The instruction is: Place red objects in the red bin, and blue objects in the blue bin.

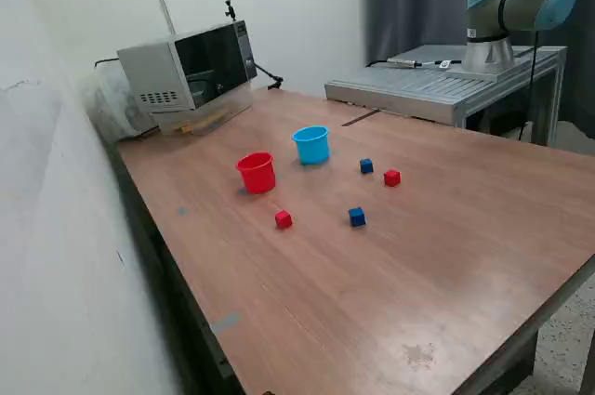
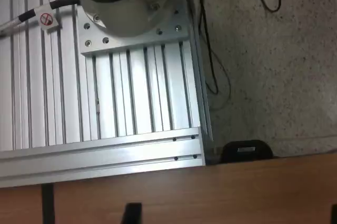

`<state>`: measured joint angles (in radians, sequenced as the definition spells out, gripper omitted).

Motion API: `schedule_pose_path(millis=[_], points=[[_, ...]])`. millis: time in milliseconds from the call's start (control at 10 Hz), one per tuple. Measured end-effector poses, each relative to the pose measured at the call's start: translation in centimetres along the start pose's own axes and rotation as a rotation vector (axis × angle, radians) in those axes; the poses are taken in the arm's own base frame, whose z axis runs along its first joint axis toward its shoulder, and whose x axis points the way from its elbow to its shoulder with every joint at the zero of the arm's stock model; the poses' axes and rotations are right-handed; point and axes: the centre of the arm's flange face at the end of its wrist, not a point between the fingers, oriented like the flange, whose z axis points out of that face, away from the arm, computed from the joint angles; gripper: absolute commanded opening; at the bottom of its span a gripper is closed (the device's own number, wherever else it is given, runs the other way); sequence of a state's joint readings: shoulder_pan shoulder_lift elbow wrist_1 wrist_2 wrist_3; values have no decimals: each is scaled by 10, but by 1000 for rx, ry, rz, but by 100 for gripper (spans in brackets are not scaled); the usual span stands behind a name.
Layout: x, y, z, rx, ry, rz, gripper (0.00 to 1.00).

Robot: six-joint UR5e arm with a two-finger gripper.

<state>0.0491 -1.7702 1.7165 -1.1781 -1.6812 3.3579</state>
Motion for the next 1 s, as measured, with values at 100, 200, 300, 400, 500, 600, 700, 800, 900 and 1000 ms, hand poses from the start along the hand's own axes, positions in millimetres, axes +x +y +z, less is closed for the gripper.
schedule_pose_path(millis=[100,200,300,400,500,600,700,800,900,1000], points=[[0,0,0,0,0,1,100],[0,0,0,0,0,1,100],[0,0,-1,-2,0,2,100],[0,0,-1,-2,1,1,100],[1,0,-1,-2,2,1,100],[1,0,-1,-4,3,1,100],[1,0,-2,-7,5,2,100],[2,0,-3,-11,6,1,100],[3,0,-3,-16,6,-2,100],[4,0,-3,-19,5,-5,100]])
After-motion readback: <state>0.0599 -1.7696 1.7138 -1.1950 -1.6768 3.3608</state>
